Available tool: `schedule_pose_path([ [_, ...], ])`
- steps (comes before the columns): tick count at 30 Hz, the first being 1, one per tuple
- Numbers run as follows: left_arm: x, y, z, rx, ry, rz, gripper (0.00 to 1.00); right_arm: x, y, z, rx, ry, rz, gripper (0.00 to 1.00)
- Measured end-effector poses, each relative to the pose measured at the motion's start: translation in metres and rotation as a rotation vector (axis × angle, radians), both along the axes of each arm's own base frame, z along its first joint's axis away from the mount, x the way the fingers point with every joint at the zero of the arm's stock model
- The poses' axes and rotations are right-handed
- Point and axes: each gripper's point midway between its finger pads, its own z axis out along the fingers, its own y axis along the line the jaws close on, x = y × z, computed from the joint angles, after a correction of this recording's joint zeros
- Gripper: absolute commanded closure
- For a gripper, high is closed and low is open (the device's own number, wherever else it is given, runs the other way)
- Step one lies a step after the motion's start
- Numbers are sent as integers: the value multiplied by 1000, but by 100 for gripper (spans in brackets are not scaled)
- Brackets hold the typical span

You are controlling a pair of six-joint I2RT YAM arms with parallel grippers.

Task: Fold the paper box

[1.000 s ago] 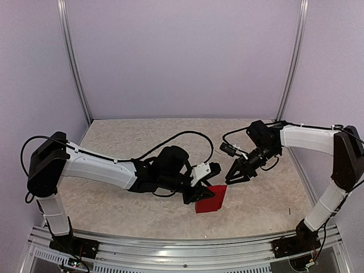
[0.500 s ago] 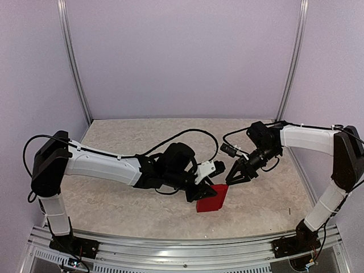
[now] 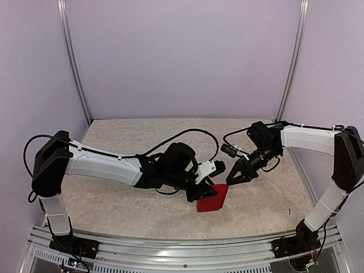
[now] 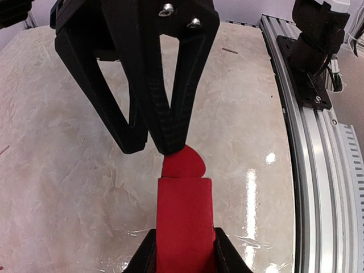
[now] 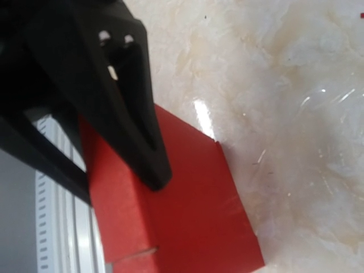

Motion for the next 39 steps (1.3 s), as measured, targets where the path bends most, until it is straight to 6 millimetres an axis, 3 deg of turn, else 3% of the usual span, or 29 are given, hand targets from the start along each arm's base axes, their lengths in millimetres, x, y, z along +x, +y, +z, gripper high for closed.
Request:
schedule_pose_path([
  [18,3,-5,0,-1,1,6,72,-11,2,-2,-59,-1,21,75],
  [39,4,-4,0,-5,-5,9,73,-7,0,2,-63,5,16,84],
])
